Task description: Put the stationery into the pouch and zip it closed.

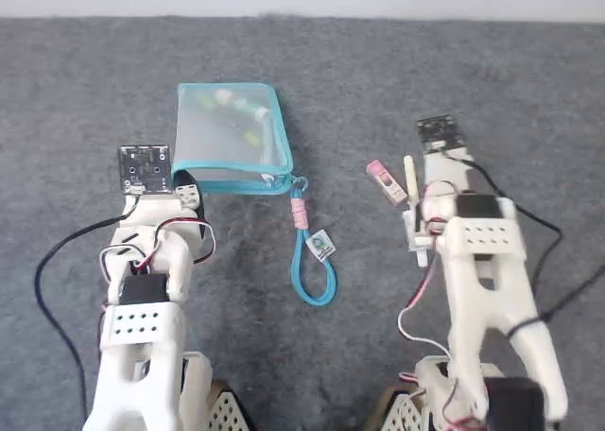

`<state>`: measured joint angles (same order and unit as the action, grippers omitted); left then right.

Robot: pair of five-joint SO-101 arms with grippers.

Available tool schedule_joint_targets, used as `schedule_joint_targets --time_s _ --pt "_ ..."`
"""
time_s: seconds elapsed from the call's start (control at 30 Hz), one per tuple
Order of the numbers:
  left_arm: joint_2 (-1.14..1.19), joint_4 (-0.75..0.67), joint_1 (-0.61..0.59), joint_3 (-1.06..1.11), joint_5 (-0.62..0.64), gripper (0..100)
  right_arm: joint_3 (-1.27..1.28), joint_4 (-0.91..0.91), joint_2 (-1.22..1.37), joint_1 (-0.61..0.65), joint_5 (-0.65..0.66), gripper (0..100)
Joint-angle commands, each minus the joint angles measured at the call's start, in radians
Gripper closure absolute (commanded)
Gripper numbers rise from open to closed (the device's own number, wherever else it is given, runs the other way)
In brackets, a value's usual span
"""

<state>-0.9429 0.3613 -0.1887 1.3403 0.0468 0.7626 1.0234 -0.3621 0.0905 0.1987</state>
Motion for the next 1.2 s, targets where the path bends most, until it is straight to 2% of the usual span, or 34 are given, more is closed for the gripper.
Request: schedule_joint_targets --time_s 0.0,0.3,0.53,0.7,0.77,1.03,1.17 --pt "-0.011 0.002 0.003 -0.071 0.008 99 -0.089 -0.042 0.091 0.019 0.009 87.1" --pt "-0.011 0.002 0.003 -0.071 0.008 99 -0.189 -0.14 0.363 -0.002 0.011 87.2" --pt "-0.011 0.003 0.003 -0.071 0.008 99 -0.19 -0.154 0.394 -0.051 0.014 87.6" --pt "-0.012 0.005 0.003 -0.071 0.008 99 -0.19 -0.151 0.392 -0.073 0.014 99.8" --pt "-0.012 0.006 0.003 -0.071 0.008 99 -0.19 -0.139 0.392 -0.07 0.014 98.7" --pt "-0.008 0.003 0.012 -0.071 0.008 99 -0.184 -0.018 0.223 -0.071 0.017 99.3" --pt "-0.008 0.0 0.074 -0.05 0.006 99 -0.184 0.09 0.056 -0.07 0.101 99.3"
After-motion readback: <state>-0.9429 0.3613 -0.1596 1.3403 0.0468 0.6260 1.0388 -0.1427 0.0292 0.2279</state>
